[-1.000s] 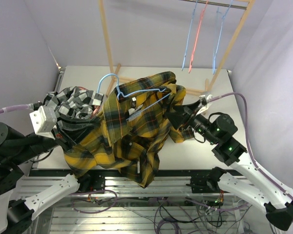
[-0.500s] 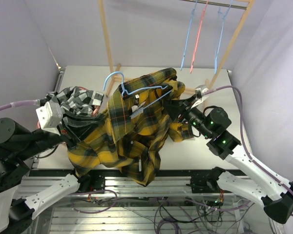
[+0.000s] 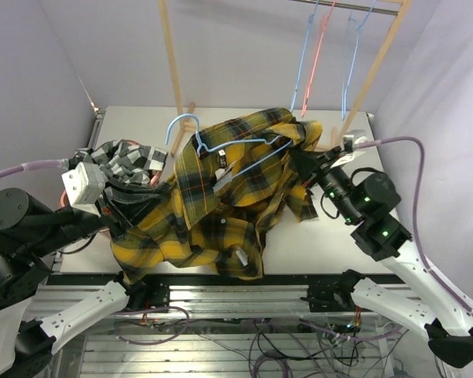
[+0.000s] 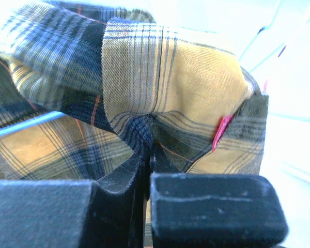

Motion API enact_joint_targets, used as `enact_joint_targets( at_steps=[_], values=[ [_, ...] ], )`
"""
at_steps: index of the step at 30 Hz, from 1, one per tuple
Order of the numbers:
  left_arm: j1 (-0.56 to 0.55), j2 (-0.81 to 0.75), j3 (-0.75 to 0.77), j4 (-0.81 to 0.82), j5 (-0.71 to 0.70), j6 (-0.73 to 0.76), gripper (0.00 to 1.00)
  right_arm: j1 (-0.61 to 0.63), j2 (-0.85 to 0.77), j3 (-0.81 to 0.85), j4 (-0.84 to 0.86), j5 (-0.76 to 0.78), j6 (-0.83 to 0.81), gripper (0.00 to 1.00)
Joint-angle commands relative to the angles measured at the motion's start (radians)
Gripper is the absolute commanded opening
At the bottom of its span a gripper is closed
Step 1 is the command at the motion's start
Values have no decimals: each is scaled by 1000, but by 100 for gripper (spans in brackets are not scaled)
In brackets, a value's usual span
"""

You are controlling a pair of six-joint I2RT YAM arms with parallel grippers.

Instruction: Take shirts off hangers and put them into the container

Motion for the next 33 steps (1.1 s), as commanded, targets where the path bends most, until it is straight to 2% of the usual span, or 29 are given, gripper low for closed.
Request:
enact_joint_targets(
  at_steps=[1, 4, 10, 15, 17, 20, 22, 28, 33],
  values=[
    [1, -4, 29, 7, -17, 8, 7, 3, -43, 139, -92, 80, -82, 0],
    [1, -11, 31, 3, 6, 5, 7, 2, -26, 226, -155, 118, -111, 0],
    [2, -17, 51, -18, 53, 6, 7, 2, 8, 289, -162, 149, -181, 0],
    [2, -33, 15, 51, 116, -26, 7, 2, 116, 393, -277, 50, -201, 0],
    [1, -30, -2, 73, 124, -31, 7, 3, 155, 446, -366, -13, -197, 9],
    [2, -20, -16, 87, 119, -27, 7, 3, 170, 509, -482, -82, -207, 34],
    [1, -9, -21, 91, 103, -21, 7, 2, 165, 560, -585, -113, -224, 42],
    [2, 39, -13, 55, 17, 58, 7, 3, 150, 740, -899, -138, -240, 45],
    [2, 95, 3, 12, -18, 109, 7, 3, 108, 775, -982, -97, -236, 43]
  ],
)
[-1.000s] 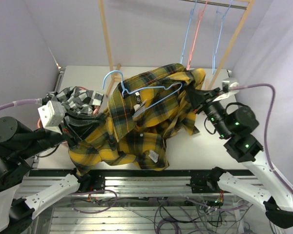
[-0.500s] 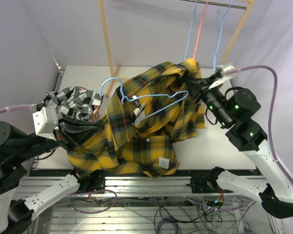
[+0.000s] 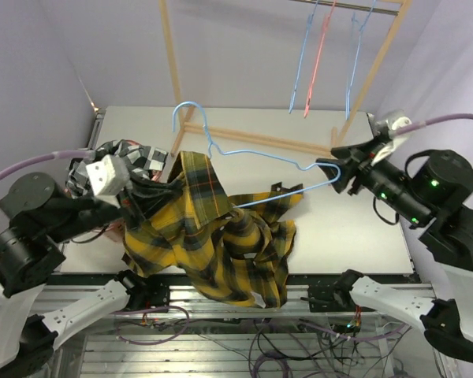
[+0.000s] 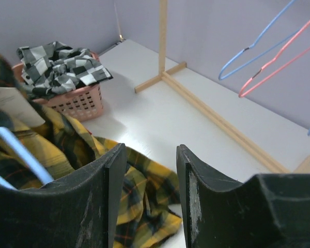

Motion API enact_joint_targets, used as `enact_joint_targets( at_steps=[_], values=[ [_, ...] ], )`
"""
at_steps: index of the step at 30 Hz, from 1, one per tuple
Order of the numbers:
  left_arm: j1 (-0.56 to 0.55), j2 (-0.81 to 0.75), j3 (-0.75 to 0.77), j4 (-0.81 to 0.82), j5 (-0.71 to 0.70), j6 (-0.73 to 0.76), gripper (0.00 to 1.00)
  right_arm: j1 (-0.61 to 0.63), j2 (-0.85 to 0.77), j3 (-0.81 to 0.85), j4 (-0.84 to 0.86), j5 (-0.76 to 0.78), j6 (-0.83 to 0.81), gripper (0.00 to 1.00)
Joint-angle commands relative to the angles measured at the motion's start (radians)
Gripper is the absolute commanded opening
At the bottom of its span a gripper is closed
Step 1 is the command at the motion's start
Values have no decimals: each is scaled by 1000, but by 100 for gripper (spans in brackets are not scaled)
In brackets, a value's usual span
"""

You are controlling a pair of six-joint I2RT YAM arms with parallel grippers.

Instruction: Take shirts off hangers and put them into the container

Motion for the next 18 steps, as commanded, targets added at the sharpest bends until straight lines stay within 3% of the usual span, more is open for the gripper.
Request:
enact_joint_targets(
  at_steps=[1, 9, 15, 18],
  values=[
    [1, 59, 21, -8, -72, 63, 7, 2, -27, 34, -145, 8, -5, 43],
    [1, 40, 12, -9, -250, 85, 7, 3, -21, -81, -173, 219, -4, 43],
    [2, 27, 39, -57, -241, 98, 7, 2, 7, -148, -186, 368, 5, 42],
    [1, 21, 41, -89, -204, 107, 7, 3, 21, -149, -191, 322, -9, 42]
  ],
)
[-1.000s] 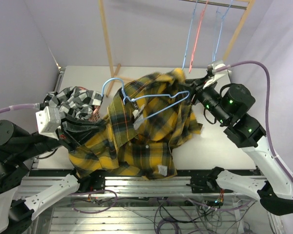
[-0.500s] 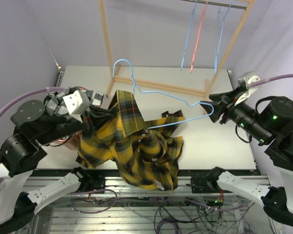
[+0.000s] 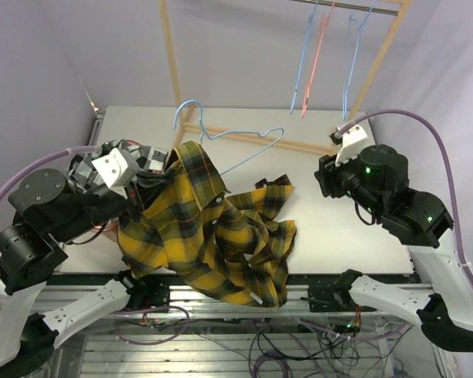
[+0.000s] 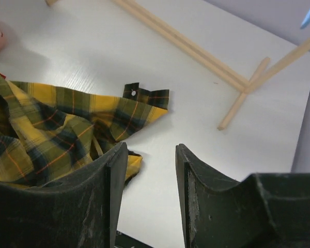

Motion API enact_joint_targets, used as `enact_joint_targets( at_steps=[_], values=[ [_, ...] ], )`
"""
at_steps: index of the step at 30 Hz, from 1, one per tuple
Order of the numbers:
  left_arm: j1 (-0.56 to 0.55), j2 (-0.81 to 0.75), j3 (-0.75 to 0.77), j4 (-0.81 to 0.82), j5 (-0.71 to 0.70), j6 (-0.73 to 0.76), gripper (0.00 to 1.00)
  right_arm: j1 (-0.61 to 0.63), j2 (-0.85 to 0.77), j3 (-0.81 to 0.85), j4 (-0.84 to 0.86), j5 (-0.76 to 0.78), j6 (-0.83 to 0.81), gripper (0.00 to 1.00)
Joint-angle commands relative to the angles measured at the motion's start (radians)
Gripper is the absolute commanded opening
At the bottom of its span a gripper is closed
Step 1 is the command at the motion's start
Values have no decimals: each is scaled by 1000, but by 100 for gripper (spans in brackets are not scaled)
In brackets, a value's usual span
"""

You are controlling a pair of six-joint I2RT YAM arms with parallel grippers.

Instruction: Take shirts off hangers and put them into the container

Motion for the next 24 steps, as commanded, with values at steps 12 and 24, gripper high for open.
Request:
enact_joint_targets(
  at_steps=[12, 24],
  values=[
    [2, -30, 6, -136, 185, 89, 7, 3, 41, 169, -47, -798, -130, 46],
    [2, -40, -39, -103, 441, 77, 7, 4, 66, 130, -19, -942, -188, 49]
  ],
)
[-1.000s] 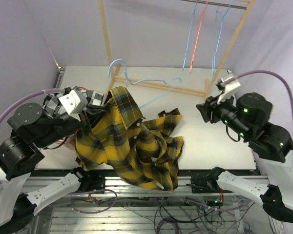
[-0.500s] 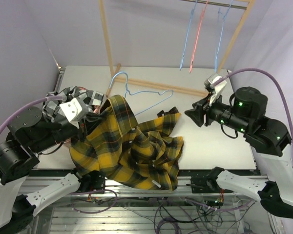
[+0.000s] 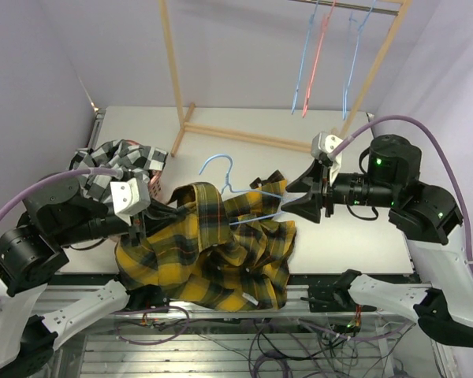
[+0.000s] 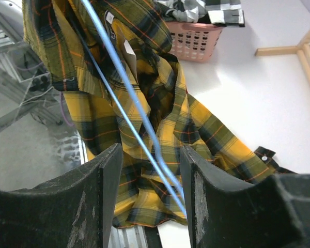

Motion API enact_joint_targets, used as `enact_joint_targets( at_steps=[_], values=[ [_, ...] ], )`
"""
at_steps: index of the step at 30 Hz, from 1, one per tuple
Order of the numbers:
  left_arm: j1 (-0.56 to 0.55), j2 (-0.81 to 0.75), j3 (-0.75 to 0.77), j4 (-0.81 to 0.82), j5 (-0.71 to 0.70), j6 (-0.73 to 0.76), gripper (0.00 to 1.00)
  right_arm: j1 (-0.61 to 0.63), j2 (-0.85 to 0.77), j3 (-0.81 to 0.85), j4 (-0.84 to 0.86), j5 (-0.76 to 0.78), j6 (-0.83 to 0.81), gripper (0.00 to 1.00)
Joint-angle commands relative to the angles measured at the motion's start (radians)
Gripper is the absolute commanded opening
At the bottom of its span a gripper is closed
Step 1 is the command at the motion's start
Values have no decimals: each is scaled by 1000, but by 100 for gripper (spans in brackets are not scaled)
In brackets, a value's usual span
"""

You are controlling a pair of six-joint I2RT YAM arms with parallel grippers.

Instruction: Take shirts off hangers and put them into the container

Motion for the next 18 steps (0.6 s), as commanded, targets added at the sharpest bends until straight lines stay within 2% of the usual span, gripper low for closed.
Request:
enact_joint_targets(
  at_steps=[1, 4, 6, 9, 14, 16, 18],
  values=[
    [2, -19, -1, 37, 108, 1, 7, 3, 4, -14, -3, -76, -40, 49],
    [1, -32, -2, 62, 114, -14, 7, 4, 13, -32, -5, -115, -49, 47],
    [2, -40, -7, 75, 112, -20, 7, 2, 16, -45, -7, -149, -55, 42],
    [1, -36, -17, 79, 111, -18, 7, 2, 19, -60, -7, -188, -52, 21],
    [2, -28, -42, 106, 99, -24, 7, 3, 13, -86, 0, -200, -40, 0],
    [1, -24, -57, 125, 59, -31, 7, 4, 4, -88, 12, -155, -19, 0],
    [1, -26, -93, 154, -61, -45, 7, 2, -5, -89, 35, -66, 11, 0]
  ],
)
